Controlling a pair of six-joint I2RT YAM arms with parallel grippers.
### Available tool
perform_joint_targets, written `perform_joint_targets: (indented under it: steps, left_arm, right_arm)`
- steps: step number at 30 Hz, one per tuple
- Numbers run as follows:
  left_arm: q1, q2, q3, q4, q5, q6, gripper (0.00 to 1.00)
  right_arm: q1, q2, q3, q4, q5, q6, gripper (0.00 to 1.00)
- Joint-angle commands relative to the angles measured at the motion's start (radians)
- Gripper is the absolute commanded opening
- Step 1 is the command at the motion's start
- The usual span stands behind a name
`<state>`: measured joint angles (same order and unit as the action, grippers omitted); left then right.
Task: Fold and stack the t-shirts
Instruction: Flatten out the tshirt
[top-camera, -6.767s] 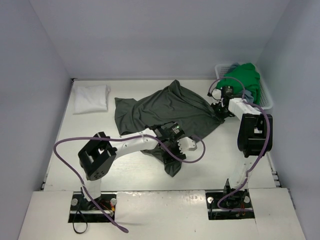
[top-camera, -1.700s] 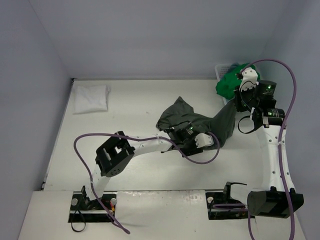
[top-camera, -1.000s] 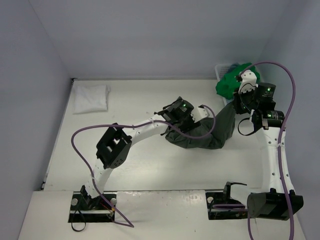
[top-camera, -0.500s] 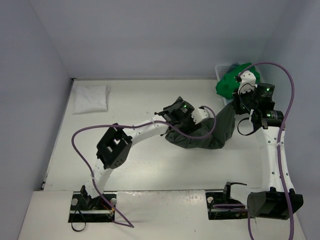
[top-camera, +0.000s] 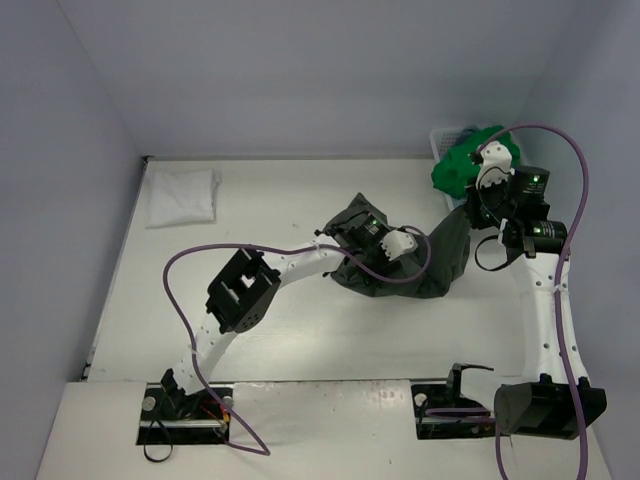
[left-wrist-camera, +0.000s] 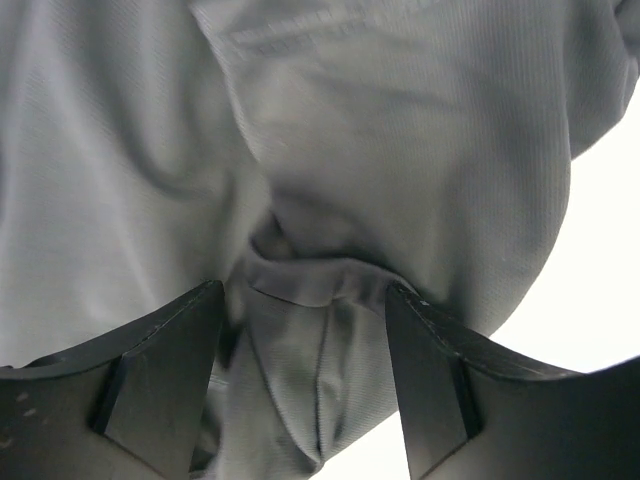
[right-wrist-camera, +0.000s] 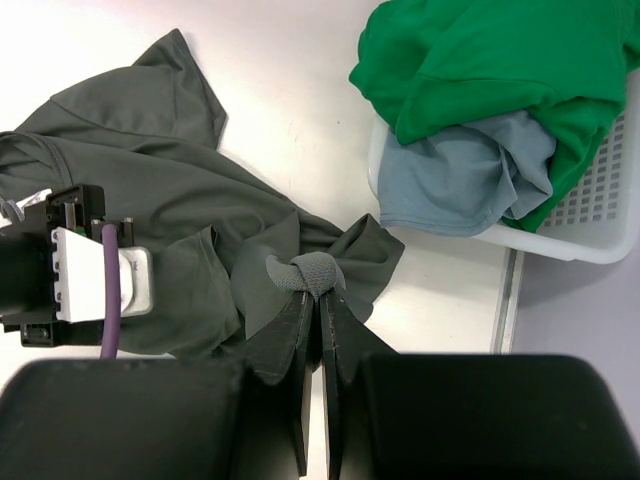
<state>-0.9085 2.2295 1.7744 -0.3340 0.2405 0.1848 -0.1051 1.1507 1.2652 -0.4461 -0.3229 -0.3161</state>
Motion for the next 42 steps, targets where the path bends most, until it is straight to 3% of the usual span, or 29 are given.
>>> perform_joint_targets:
  steps: [1,6,7,8,11,14,17,27,39,42]
  left_arm:
    - [-0.001,-0.048,0.065,-0.017,0.043,-0.024,0.6]
    - [-0.001,-0.059,0.04,-0.011,0.042,-0.013,0.57]
    - [-0.001,-0.059,0.037,-0.01,0.045,-0.01,0.52]
    - [-0.001,-0.057,0.037,-0.01,0.046,-0.004,0.36]
    - [-0.003,-0.057,0.042,-0.011,0.049,-0.002,0.13]
    - [-0.001,-0.071,0.04,0.006,0.025,-0.002,0.12]
    - [-0.001,-0.085,0.036,0.01,0.016,0.004,0.04]
    - [0.072,-0.256,0.056,-0.063,-0.035,0.067,0.08]
    - [0.333,-0.615,-0.072,-0.192,0.097,0.062,0.08]
    - [0.333,-0.646,-0.121,-0.178,0.144,0.045,0.09]
  right_arm:
    - [-0.007,-0.002,0.005,0.061,-0.021,-0.001,0.0]
    - [-0.007,0.0,0.0,0.063,-0.034,0.009,0.0]
    - [-0.007,-0.002,-0.001,0.063,-0.036,0.009,0.0]
    - [-0.007,-0.002,-0.004,0.063,-0.036,0.009,0.0]
    - [-0.007,-0.003,-0.02,0.061,-0.031,0.0,0.0]
    - [-0.007,-0.003,-0.029,0.063,-0.031,-0.003,0.0]
    - [-0.007,-0.003,-0.032,0.064,-0.036,-0.003,0.0]
    - [-0.011,0.003,-0.035,0.066,-0.031,-0.018,0.0]
    - [-0.016,0.03,0.031,0.047,-0.03,-0.017,0.0]
    - [-0.016,0.024,0.037,0.041,-0.034,-0.009,0.0]
